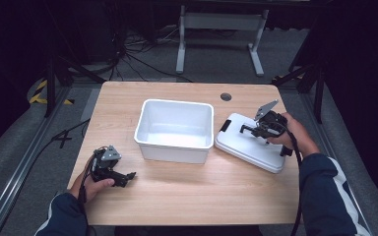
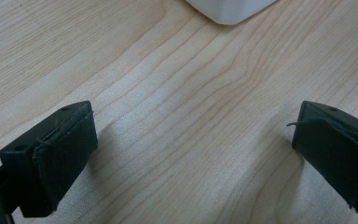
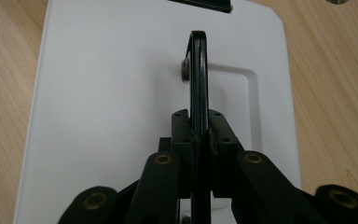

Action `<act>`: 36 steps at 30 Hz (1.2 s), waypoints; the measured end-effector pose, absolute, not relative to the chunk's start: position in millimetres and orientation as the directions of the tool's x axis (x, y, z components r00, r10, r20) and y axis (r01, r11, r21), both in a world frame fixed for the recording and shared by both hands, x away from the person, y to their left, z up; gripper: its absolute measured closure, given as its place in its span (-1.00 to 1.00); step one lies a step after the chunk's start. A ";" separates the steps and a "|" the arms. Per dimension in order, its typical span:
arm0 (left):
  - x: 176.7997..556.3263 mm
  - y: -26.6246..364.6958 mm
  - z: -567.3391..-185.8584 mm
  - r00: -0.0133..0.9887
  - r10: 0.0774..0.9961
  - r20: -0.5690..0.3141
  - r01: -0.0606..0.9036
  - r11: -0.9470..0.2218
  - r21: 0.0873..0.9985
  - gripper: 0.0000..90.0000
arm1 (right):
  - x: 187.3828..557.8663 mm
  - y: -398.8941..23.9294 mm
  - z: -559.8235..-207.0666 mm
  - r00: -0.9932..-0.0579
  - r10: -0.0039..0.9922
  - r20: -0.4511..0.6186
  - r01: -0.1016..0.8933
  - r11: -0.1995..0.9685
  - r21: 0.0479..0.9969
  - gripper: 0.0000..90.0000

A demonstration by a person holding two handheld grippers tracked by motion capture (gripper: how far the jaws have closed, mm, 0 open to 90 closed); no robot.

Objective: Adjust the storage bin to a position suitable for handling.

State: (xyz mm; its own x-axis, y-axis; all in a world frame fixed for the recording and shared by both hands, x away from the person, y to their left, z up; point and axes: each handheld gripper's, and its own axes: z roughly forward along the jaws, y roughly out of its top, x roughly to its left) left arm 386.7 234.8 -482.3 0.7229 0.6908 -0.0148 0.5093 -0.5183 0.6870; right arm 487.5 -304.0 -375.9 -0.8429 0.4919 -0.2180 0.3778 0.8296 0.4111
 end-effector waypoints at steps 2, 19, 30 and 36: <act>386.7 234.8 -482.3 0.723 0.691 -0.014 0.509 -0.519 0.687 -0.99 | 487.7 -305.0 -377.7 -0.839 0.497 -0.221 0.385 0.830 0.404 0.86; 386.9 235.1 -482.3 0.726 0.688 -0.015 0.507 -0.521 0.687 -0.99 | 476.4 -308.5 -364.3 -0.815 0.543 -0.202 0.394 0.775 0.494 0.50; 386.5 235.6 -481.8 0.728 0.686 -0.016 0.510 -0.525 0.682 -0.99 | 457.8 -313.8 -347.4 -0.771 0.604 -0.202 0.410 0.713 0.568 0.13; 386.5 235.6 -481.7 0.728 0.686 -0.016 0.509 -0.525 0.682 -0.99 | 447.9 -316.9 -343.9 -0.746 0.631 -0.215 0.416 0.693 0.589 -0.07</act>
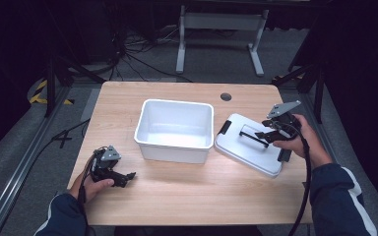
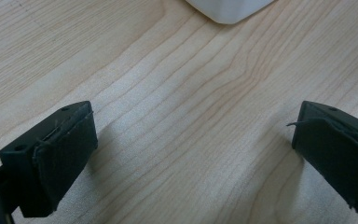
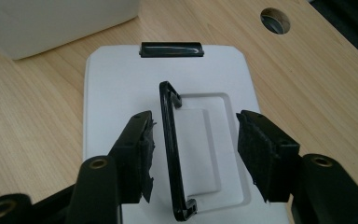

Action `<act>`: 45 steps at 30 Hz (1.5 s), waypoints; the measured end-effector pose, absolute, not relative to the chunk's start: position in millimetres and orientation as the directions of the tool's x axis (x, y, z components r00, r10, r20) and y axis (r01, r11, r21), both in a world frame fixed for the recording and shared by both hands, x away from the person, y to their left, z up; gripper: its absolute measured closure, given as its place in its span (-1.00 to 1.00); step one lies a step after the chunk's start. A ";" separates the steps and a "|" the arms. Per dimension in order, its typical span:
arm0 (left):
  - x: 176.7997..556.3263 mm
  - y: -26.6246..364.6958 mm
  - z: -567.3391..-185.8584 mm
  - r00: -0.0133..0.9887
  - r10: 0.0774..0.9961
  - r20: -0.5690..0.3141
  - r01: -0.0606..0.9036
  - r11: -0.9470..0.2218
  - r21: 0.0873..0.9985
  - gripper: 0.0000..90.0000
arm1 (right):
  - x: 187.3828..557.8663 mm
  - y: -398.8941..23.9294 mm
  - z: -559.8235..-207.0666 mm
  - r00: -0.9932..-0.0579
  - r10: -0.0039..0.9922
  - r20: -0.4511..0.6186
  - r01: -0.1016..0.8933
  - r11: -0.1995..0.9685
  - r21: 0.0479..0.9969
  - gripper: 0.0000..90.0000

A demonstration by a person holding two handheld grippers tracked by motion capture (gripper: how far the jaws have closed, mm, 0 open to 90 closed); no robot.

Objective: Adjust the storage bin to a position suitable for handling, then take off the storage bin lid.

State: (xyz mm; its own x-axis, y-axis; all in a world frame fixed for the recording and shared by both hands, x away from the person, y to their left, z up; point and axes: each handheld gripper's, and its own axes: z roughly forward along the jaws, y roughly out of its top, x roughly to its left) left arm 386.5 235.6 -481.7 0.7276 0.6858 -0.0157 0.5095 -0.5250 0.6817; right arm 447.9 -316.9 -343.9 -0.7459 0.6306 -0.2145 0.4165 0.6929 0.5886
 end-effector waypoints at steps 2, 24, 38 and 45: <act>386.5 235.6 -481.7 0.728 0.685 -0.015 0.509 -0.526 0.682 -0.99 | 445.2 -317.3 -344.6 -0.738 0.636 -0.224 0.414 0.690 0.594 -0.12; 387.3 235.2 -482.2 0.730 0.683 -0.018 0.506 -0.524 0.685 -1.00 | 368.5 -360.7 -379.9 -0.654 0.706 -0.273 0.405 0.631 0.662 -0.24; 387.5 234.9 -482.4 0.729 0.684 -0.019 0.507 -0.522 0.686 -1.00 | 321.4 -379.8 -428.8 -0.657 0.733 -0.177 0.439 0.563 0.700 -0.39; 388.6 234.0 -482.5 0.731 0.682 -0.018 0.503 -0.522 0.689 -1.00 | 316.0 -384.1 -458.0 -0.645 0.756 -0.113 0.489 0.521 0.699 -0.43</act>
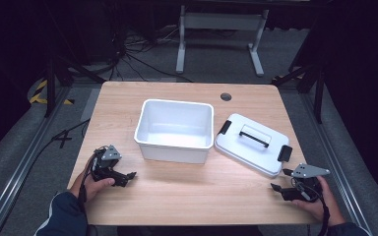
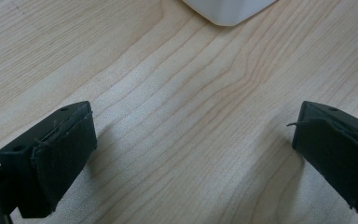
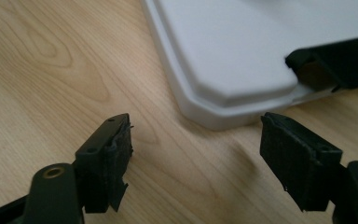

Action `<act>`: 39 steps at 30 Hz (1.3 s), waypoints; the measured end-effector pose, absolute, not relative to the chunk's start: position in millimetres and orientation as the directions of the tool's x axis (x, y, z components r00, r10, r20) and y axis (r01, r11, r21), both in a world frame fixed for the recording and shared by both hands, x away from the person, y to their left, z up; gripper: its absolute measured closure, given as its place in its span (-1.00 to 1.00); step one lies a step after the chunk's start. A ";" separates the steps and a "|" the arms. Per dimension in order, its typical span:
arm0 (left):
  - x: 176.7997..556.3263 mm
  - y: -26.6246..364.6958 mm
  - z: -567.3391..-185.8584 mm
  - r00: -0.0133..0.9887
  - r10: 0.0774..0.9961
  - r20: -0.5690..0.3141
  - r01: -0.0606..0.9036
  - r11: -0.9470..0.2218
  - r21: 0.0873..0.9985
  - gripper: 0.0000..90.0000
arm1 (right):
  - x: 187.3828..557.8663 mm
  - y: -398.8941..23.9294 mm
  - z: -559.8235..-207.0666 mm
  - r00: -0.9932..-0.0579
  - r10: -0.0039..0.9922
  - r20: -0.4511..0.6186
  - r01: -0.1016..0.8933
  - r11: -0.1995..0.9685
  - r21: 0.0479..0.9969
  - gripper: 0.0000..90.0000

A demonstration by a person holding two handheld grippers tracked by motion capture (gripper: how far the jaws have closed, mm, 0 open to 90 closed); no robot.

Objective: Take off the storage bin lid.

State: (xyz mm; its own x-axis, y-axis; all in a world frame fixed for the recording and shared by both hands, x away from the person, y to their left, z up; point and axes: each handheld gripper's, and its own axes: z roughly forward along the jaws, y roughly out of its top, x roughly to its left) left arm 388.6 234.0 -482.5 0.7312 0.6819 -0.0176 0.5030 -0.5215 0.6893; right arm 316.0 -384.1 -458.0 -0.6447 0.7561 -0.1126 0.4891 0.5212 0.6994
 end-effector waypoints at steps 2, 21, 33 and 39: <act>388.6 234.0 -482.5 0.731 0.682 -0.018 0.503 -0.522 0.689 -1.00 | 315.1 -386.3 -462.4 -0.629 0.770 -0.106 0.488 0.497 0.717 -0.48; 387.0 233.6 -482.7 0.720 0.694 -0.019 0.512 -0.512 0.689 -0.99 | 318.1 -392.2 -468.0 -0.623 0.782 -0.032 0.510 0.436 0.741 -0.55; 388.3 234.0 -482.5 0.725 0.688 -0.012 0.504 -0.519 0.690 -1.00 | 318.2 -392.2 -468.0 -0.624 0.781 -0.030 0.510 0.437 0.741 -0.56; 388.3 233.7 -482.5 0.726 0.688 -0.018 0.508 -0.518 0.688 -1.00 | 318.3 -392.4 -467.9 -0.626 0.779 -0.030 0.510 0.438 0.740 -0.56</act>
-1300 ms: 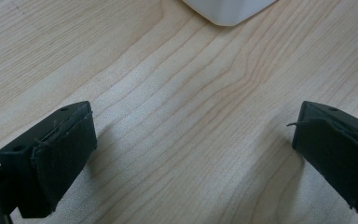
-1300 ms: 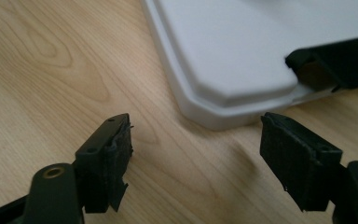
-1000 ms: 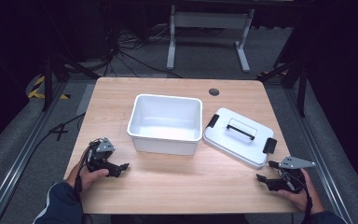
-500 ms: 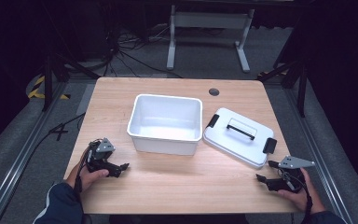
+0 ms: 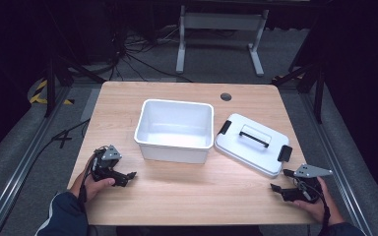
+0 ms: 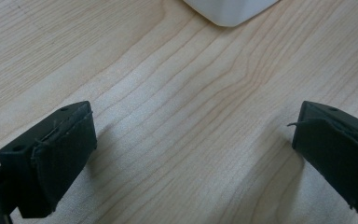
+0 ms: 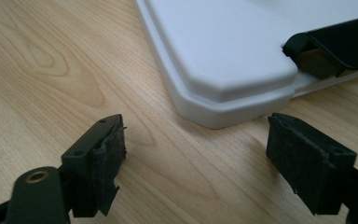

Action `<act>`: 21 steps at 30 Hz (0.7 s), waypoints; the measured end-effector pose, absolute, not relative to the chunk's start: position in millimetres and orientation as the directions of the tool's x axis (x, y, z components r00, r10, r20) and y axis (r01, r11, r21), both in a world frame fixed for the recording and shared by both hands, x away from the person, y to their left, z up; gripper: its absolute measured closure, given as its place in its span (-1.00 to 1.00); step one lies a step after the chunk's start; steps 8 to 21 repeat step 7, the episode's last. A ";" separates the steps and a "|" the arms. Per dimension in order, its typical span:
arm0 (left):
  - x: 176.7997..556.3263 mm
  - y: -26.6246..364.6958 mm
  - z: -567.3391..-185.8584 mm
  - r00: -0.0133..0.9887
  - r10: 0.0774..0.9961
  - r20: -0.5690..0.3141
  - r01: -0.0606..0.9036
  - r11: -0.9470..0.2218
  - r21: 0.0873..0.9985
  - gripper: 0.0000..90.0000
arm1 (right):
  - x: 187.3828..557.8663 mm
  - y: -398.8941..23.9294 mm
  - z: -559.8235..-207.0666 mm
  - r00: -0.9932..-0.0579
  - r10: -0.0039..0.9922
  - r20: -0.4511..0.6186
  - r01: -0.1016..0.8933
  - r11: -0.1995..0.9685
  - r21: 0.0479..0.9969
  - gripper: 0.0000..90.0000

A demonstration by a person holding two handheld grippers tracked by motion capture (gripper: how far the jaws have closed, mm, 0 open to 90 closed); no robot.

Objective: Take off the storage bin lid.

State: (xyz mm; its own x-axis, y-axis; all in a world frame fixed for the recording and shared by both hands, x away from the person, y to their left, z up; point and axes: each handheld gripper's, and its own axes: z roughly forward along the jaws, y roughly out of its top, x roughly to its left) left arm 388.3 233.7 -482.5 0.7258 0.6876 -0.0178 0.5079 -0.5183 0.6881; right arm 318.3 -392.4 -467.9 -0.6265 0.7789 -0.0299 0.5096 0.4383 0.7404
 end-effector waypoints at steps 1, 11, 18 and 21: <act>388.3 233.7 -482.4 0.726 0.688 -0.018 0.508 -0.518 0.688 -1.00 | 318.3 -392.5 -467.9 -0.627 0.778 -0.030 0.509 0.439 0.740 -0.56; 389.0 233.8 -482.0 0.729 0.684 -0.016 0.505 -0.523 0.686 -1.00 | 318.2 -392.4 -468.0 -0.626 0.779 -0.031 0.509 0.439 0.741 -0.56; 389.0 233.8 -482.0 0.729 0.684 -0.016 0.505 -0.523 0.686 -1.00 | 318.2 -392.4 -468.0 -0.626 0.779 -0.031 0.509 0.439 0.741 -0.56; 389.0 233.8 -482.0 0.729 0.684 -0.016 0.505 -0.523 0.686 -1.00 | 318.2 -392.4 -468.0 -0.626 0.779 -0.031 0.509 0.439 0.741 -0.56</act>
